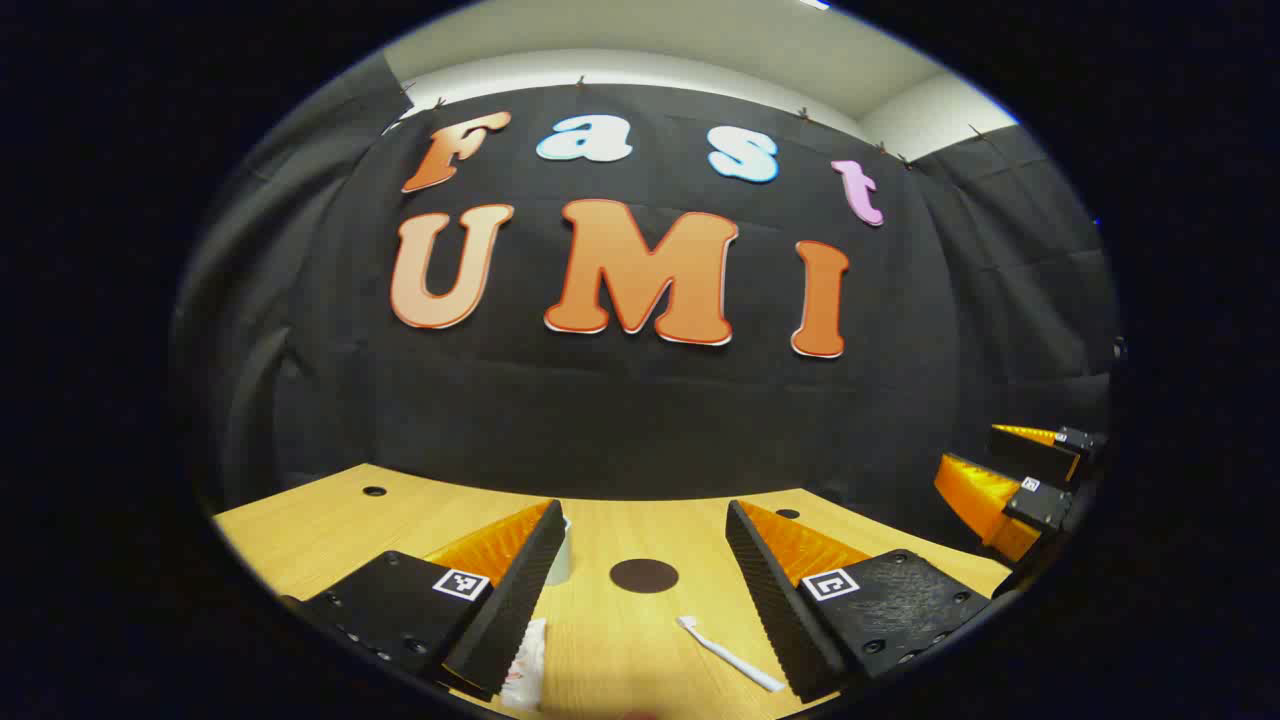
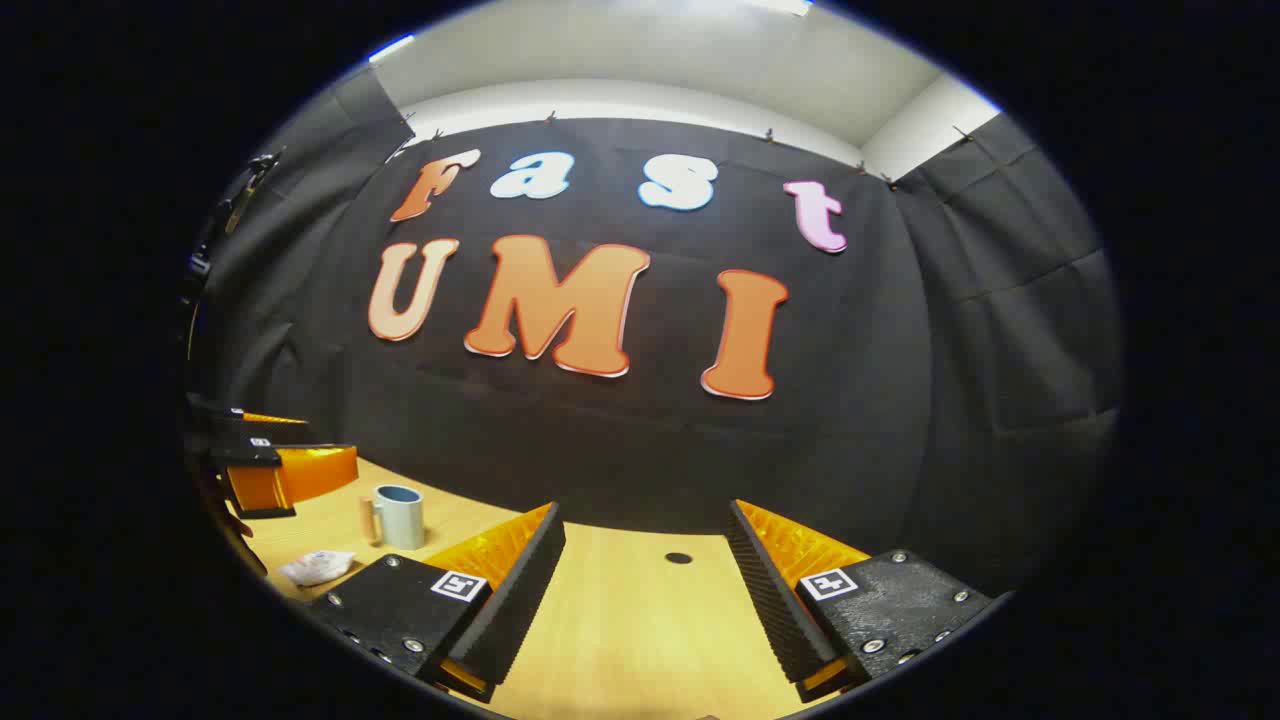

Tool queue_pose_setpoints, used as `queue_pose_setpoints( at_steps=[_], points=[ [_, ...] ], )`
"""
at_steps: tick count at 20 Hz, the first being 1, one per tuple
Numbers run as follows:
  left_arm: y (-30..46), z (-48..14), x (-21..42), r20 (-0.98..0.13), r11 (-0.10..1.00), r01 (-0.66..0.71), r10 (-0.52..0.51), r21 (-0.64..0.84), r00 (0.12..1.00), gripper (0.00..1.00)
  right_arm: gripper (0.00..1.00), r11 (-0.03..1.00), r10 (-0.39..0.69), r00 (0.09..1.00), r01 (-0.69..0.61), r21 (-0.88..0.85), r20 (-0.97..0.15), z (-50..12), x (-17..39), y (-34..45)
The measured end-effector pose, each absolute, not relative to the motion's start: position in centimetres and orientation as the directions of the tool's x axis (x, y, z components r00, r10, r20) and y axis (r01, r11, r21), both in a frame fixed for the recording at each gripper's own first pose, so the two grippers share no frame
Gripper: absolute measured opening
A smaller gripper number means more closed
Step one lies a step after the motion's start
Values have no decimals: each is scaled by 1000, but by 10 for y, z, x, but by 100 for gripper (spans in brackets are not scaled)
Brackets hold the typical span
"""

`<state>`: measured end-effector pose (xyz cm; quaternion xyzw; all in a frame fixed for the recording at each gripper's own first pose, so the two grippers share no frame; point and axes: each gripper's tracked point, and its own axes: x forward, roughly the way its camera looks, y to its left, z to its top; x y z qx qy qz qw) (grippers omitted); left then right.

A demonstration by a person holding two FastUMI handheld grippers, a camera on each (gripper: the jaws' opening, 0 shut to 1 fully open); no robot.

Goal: Put the toothbrush and toothpaste on the desktop into the cup, then pick up the cup and place it on the coaster on the desktop.

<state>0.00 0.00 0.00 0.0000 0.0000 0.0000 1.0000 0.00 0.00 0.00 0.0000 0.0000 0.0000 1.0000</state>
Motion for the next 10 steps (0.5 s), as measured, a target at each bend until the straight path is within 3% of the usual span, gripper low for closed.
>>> queue_pose_setpoints(
  at_steps=[10],
  points=[
    [66,21,-12,28,991,-106,104,77,994,97,98,991,111,993,-108,72,-43,-7,9,58]
  ],
)
